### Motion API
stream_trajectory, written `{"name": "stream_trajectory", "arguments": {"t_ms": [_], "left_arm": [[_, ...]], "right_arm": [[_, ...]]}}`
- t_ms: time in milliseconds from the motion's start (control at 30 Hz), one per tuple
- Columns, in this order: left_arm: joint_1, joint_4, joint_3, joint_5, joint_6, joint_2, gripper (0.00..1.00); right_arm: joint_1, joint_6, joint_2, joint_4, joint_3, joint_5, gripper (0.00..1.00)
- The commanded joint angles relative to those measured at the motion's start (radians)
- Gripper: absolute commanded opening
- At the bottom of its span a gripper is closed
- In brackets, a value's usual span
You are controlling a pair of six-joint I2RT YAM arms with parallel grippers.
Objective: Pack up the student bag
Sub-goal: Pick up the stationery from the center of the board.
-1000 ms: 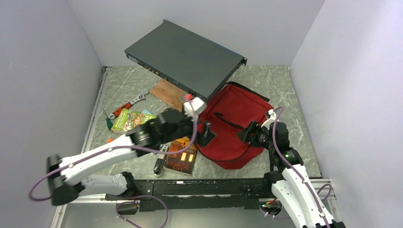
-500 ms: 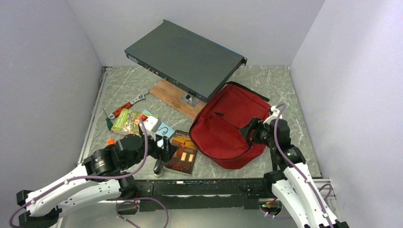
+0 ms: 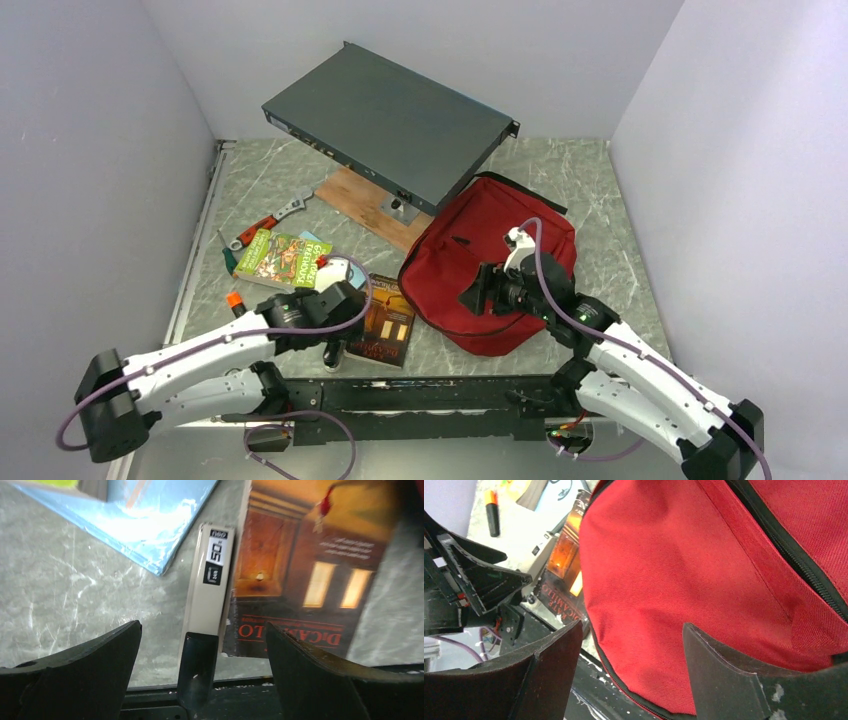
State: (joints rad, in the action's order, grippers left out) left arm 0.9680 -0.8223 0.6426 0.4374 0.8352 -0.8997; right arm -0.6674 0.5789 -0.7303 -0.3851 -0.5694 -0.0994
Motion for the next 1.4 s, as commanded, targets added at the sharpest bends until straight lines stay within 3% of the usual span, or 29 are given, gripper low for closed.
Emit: {"name": "stream_trajectory", "arguments": {"t_ms": [0,167,400,600,867,1067,1167,1200,1367], "left_arm": [[-0.005,0.030,-0.022,-0.035,0.063,-0.114,0.98],[-0.004,0.007,-0.019,-0.006,0.108,-0.225,0.92],[-0.005,0.003,-0.035,0.024,0.113,-0.189,0.75],[-0.005,0.007,-0.037,0.012,0.093,-0.191,0.50],[-0.004,0.003,-0.022,-0.001,0.087,-0.210,0.36],[-0.004,-0.085,0.032,0.030,0.090,-0.151,0.12],[-0.005,-0.138,0.074,0.047,0.080,-0.065,0.08],[-0.004,-0.151,0.089,0.046,0.073,-0.037,0.01],[-0.005,-0.133,0.147,-0.015,0.013,0.114,0.00]], "right_arm": [[-0.021,0.047,-0.007,0.079,0.032,0.059,0.75],[-0.021,0.029,-0.021,0.078,0.029,0.075,0.75],[-0.021,0.008,-0.086,0.071,-0.011,0.065,0.73],[-0.023,0.043,-0.086,0.120,0.037,0.050,0.72],[-0.023,0.026,-0.071,0.078,0.027,0.076,0.72],[-0.023,0.014,-0.063,0.064,0.034,0.096,0.72],[-0.023,0.010,-0.063,0.014,0.014,0.186,0.72],[-0.023,0.011,-0.063,-0.015,0.001,0.232,0.72],[-0.017,0.125,-0.079,-0.204,-0.083,0.496,0.73]]}}
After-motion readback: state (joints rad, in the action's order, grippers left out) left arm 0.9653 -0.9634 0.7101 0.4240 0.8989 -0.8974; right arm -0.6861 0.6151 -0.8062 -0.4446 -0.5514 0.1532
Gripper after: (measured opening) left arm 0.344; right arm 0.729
